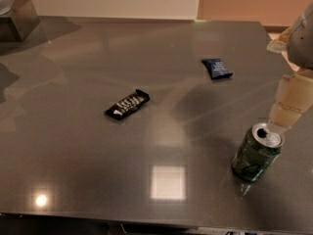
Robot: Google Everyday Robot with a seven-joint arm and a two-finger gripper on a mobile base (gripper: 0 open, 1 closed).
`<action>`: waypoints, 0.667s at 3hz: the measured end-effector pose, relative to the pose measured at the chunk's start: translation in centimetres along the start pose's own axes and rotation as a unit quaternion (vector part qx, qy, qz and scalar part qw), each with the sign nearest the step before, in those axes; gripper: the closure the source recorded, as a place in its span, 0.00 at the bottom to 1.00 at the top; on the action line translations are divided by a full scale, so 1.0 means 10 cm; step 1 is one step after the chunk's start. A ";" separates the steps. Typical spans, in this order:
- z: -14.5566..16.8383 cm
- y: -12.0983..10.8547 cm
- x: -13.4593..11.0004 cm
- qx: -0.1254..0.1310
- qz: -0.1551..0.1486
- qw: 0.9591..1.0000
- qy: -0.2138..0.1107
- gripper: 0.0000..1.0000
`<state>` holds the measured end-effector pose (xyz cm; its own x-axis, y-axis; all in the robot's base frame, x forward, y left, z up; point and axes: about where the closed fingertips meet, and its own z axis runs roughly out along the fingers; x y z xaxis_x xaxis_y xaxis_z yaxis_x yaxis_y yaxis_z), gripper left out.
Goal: Pick rxbar chocolate
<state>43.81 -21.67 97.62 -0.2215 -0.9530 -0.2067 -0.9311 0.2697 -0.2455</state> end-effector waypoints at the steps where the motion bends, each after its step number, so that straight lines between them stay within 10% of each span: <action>1: 0.00 0.00 0.00 0.000 0.000 1.000 0.000 0.00; 2: 0.00 -0.03 -0.06 0.003 -0.004 1.000 -0.005 0.00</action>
Offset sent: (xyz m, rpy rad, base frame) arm 0.0128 0.0133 0.0000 0.0176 -0.0067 0.0304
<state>44.25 -21.18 97.81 -0.2102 -0.9538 -0.2146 -0.9311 0.2622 -0.2534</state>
